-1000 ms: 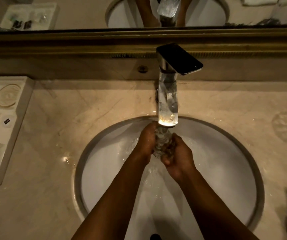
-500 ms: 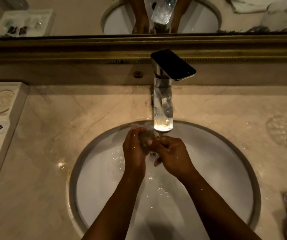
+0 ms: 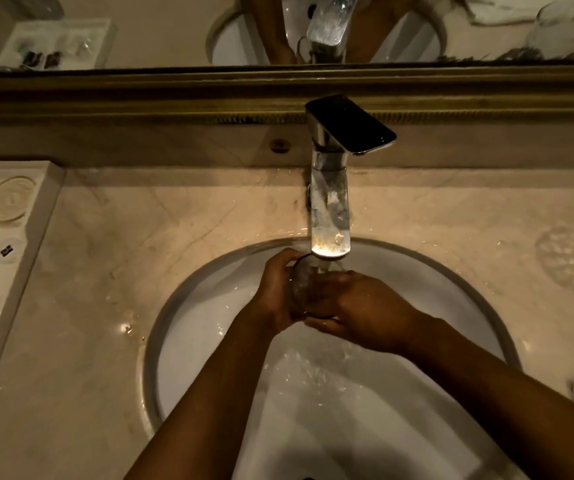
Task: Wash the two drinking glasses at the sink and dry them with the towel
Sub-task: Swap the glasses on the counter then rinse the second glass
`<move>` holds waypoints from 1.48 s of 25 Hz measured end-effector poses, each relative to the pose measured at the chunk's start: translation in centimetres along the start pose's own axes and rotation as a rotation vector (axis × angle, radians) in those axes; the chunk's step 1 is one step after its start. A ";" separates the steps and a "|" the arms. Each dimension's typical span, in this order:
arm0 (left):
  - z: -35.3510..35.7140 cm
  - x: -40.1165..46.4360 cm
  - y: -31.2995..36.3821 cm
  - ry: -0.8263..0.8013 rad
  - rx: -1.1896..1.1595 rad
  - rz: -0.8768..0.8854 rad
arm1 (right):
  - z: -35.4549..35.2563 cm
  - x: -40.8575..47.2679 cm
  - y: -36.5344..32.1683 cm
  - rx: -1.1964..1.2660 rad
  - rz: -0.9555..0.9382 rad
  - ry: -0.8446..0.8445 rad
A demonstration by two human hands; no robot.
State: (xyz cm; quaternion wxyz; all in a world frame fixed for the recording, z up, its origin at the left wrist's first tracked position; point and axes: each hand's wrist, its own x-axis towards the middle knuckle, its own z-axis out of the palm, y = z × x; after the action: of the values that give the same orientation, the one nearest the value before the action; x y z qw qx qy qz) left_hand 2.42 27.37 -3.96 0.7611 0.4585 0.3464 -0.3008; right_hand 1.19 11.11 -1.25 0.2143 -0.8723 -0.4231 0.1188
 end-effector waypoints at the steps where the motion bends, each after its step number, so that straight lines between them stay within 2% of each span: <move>1: 0.4 0.0 0.1 -0.001 0.074 -0.022 | 0.0 -0.4 0.7 0.005 0.009 0.002; 3: 1.0 0.2 -0.1 -0.016 0.104 0.008 | 0.5 -0.9 1.4 0.055 0.085 0.004; 6: 1.1 -0.2 -1.9 -0.101 -0.132 0.067 | 1.8 -1.3 0.8 0.159 0.255 0.141; 9: -0.2 -0.4 -3.3 -0.064 -0.246 0.090 | 3.2 -0.2 -1.8 0.215 0.460 0.263; 11: -0.5 0.0 -4.0 -0.051 -0.244 0.149 | 3.9 1.1 -3.6 0.326 0.620 0.373; 13: -0.2 0.1 -4.2 -0.004 -0.214 0.189 | 4.1 1.8 -5.0 0.325 0.683 0.396; 15: -0.3 0.3 -3.7 0.000 -0.189 0.168 | 4.1 1.9 -5.0 0.142 0.558 0.281; 17: -1.3 0.0 -2.5 -0.049 -0.128 0.093 | 3.5 1.6 -4.1 0.070 0.325 0.167; 20: -3.6 -0.6 -0.6 -0.127 0.199 -0.087 | 2.6 0.6 -2.0 0.128 0.041 -0.040; 22: -4.4 -0.9 -0.2 -0.155 0.376 -0.196 | 2.7 -0.5 -1.4 0.149 -0.080 -0.020; 24: -4.5 -0.9 -0.1 -0.165 0.332 -0.199 | 2.9 -1.0 -1.6 0.130 -0.096 0.121; 26: -4.2 -0.9 -0.7 -0.163 0.197 -0.109 | 3.2 -0.5 -2.9 0.142 0.082 0.254; 28: -3.0 -1.4 -2.2 -0.082 0.031 -0.035 | 3.8 0.4 -4.7 0.170 0.379 0.324; 30: -1.7 -1.6 -4.4 -0.012 -0.138 0.110 | 4.6 1.0 -6.2 0.179 0.619 0.421; 33: -0.2 -1.1 -6.5 0.115 -0.162 0.308 | 4.4 1.8 -5.9 0.289 0.892 0.521; 35: 0.8 -0.6 -6.7 0.172 -0.146 0.381 | 4.0 2.5 -4.6 0.317 0.968 0.553; 37: 1.2 -0.5 -6.3 0.160 -0.206 0.382 | 3.8 2.6 -3.7 0.307 0.884 0.465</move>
State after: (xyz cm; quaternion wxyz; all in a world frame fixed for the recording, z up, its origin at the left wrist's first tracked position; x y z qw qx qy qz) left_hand -2.45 23.86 -6.23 0.8173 0.4579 0.3413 -0.0769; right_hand -1.20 16.26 -2.96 0.3575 -0.9295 0.0668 0.0617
